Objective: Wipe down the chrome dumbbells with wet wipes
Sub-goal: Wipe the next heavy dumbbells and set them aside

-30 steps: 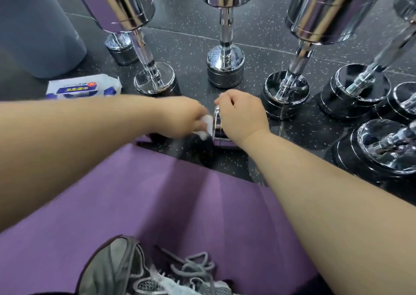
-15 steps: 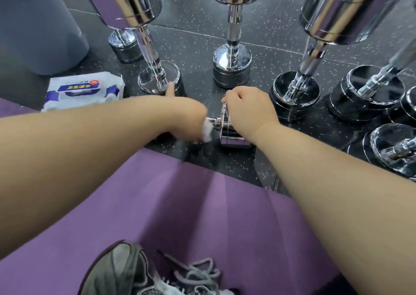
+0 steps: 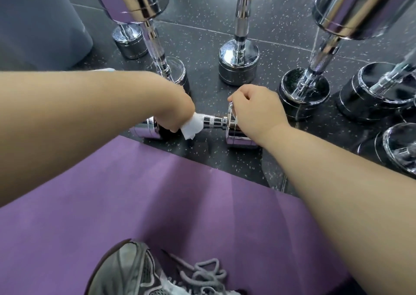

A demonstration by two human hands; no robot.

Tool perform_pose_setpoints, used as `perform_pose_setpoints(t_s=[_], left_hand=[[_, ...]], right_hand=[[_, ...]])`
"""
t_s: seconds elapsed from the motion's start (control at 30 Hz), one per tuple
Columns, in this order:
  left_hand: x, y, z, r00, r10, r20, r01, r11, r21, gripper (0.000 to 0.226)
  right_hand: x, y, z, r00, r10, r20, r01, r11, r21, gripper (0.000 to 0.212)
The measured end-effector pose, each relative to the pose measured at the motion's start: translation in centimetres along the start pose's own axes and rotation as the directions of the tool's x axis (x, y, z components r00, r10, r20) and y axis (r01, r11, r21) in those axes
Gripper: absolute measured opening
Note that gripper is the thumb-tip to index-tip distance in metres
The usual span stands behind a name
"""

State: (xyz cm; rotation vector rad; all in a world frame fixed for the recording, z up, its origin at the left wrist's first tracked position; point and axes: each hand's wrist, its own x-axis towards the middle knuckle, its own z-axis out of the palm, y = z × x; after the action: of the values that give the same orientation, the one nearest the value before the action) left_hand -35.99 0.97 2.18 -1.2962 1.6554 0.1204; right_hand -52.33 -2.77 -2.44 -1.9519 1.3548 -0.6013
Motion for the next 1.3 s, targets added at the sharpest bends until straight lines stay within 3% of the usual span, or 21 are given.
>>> perform_pose_setpoints(t_s=[0.1, 0.17, 0.27, 0.4, 0.53, 0.6, 0.67, 0.73, 0.8, 0.87, 0.93, 1.03, 1.17, 1.23, 1.3], left_hand=[[0.1, 0.9, -1.4, 1.000, 0.013, 0.008, -0.008, 0.902, -0.432, 0.040], [0.8, 1.4, -1.9, 0.998, 0.034, -0.061, -0.063, 0.819, -0.570, 0.050], [0.7, 0.6, -0.1, 0.992, 0.066, -0.108, -0.107, 0.892, -0.439, 0.030], [-0.3, -1.7, 2.5, 0.983, 0.110, -0.149, -0.118, 0.992, -0.045, 0.023], [-0.8, -0.3, 2.2, 0.964, 0.003, -0.265, 0.027, 0.994, 0.110, 0.021], [0.0, 1.0, 2.0, 0.962, -0.061, -0.266, 0.016, 0.986, -0.168, 0.021], [0.6, 2.1, 2.0, 0.958, -0.100, -0.267, -0.052, 0.858, -0.511, 0.025], [0.8, 2.4, 2.0, 0.938, -0.100, -0.332, -0.150, 0.747, -0.648, 0.027], [0.4, 1.8, 2.7, 0.935, -0.042, -0.352, -0.189, 0.781, -0.595, 0.030], [-0.4, 0.2, 3.4, 0.948, -0.001, -0.318, -0.117, 0.929, -0.351, 0.032], [-1.5, -1.0, 3.4, 0.951, -0.013, -0.308, -0.041, 0.985, -0.169, 0.024], [-2.4, -1.2, 3.0, 0.935, -0.074, -0.347, -0.002, 0.977, -0.213, 0.017], [-3.4, -0.6, 3.7, 0.857, -0.189, -0.480, 0.062, 0.962, -0.267, 0.018], [-4.2, -0.2, 3.1, 0.861, -0.233, -0.452, 0.007, 0.894, -0.448, 0.027], [-4.6, 1.5, 0.9, 0.867, -0.295, -0.402, -0.068, 0.729, -0.681, 0.033]], right_hand=[[0.3, -0.1, 0.0, 1.000, 0.003, 0.001, -0.003, 1.000, -0.027, 0.033], [0.7, -0.2, -0.1, 1.000, 0.014, 0.012, -0.013, 0.999, -0.031, 0.034], [0.7, -0.2, -0.1, 1.000, 0.005, 0.005, -0.005, 1.000, -0.029, 0.034], [0.1, 0.0, 0.0, 1.000, -0.004, 0.005, 0.004, 1.000, -0.007, 0.034], [0.2, -0.1, 0.0, 1.000, 0.004, 0.000, -0.004, 1.000, -0.024, 0.033], [0.4, -0.2, -0.1, 1.000, 0.012, -0.002, -0.012, 0.999, -0.030, 0.034], [0.4, -0.3, -0.1, 1.000, 0.015, 0.002, -0.014, 0.999, -0.041, 0.034], [0.3, -0.3, -0.1, 1.000, 0.008, -0.001, -0.008, 0.999, -0.045, 0.033], [0.1, -0.2, -0.1, 1.000, 0.005, 0.001, -0.005, 1.000, -0.026, 0.032], [0.0, -0.2, 0.0, 1.000, 0.000, 0.005, 0.000, 1.000, -0.014, 0.031], [0.0, -0.2, -0.1, 1.000, 0.010, 0.017, -0.010, 1.000, -0.008, 0.032], [0.2, -0.2, -0.3, 0.999, 0.035, 0.034, -0.035, 0.999, -0.002, 0.034], [-0.4, -0.3, -0.2, 0.999, 0.044, 0.030, -0.046, 0.997, 0.066, 0.036], [-0.8, -0.3, -0.3, 0.996, 0.084, 0.032, -0.087, 0.989, 0.123, 0.035], [-1.5, 0.0, -0.5, 0.983, 0.181, 0.041, -0.186, 0.969, 0.166, 0.029]])
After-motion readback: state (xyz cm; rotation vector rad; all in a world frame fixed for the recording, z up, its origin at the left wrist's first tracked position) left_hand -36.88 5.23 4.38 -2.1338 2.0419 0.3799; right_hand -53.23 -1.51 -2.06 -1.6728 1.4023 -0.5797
